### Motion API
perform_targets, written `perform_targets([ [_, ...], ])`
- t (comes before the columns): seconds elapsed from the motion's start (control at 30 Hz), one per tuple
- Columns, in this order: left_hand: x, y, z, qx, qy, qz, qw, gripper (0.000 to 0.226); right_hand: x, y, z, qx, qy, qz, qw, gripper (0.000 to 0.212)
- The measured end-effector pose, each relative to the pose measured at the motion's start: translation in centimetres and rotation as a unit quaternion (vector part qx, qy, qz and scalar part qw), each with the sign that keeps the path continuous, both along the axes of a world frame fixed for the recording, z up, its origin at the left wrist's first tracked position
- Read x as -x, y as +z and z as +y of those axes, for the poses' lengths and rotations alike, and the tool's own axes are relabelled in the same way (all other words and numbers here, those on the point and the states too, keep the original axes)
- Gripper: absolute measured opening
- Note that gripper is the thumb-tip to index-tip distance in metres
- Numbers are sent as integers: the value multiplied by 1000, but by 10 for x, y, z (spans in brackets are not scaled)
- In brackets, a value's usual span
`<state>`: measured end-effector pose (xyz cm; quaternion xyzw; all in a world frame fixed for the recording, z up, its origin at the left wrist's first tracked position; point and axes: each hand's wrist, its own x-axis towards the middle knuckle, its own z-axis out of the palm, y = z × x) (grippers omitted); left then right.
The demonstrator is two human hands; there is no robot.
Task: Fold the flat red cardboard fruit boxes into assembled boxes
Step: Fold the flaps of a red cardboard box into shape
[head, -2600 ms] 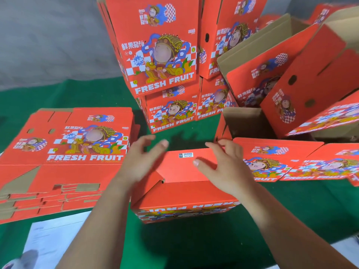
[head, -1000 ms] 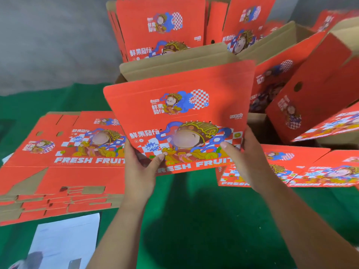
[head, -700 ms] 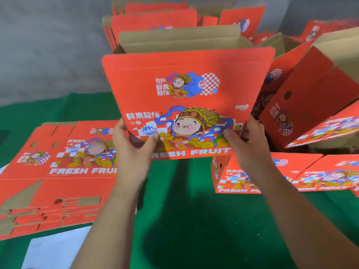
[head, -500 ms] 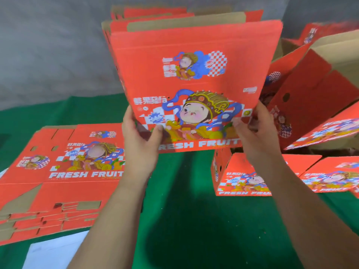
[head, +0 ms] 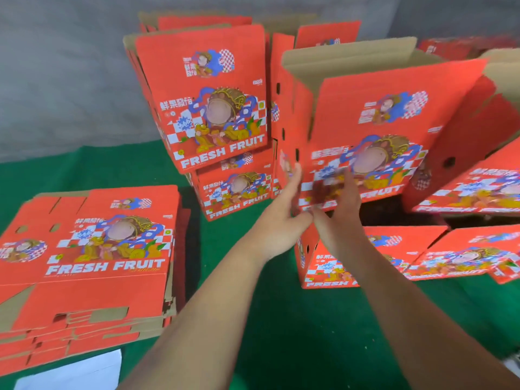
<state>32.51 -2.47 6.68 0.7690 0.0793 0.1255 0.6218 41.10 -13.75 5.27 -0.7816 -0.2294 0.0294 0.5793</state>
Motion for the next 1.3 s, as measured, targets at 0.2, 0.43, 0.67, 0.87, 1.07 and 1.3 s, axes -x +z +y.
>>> perform_targets([
  [0.2, -11, 4, 1, 7, 60, -1, 998, 59, 6, -5, -3, -36, -41, -6, 999, 66],
  [0.43, 18, -23, 3, 68, 193, -2, 979, 42, 19, -13, 3, -57, -25, 26, 998, 43],
  [0.67, 51, -44, 24, 34, 252, 16, 967, 36, 42, -38, 22, -15, 41, 6, 999, 44],
  [0.87, 113, -93, 94, -199, 353, 278, 871, 48, 60, -66, 34, 82, 135, 67, 985, 45],
  [1.07, 178, -154, 119, -321, 331, 483, 745, 73, 73, -85, 48, 162, 214, 123, 955, 45],
  [1.3, 167, -151, 88, -432, 286, 409, 751, 55, 89, -98, 66, 209, 245, 236, 917, 42],
])
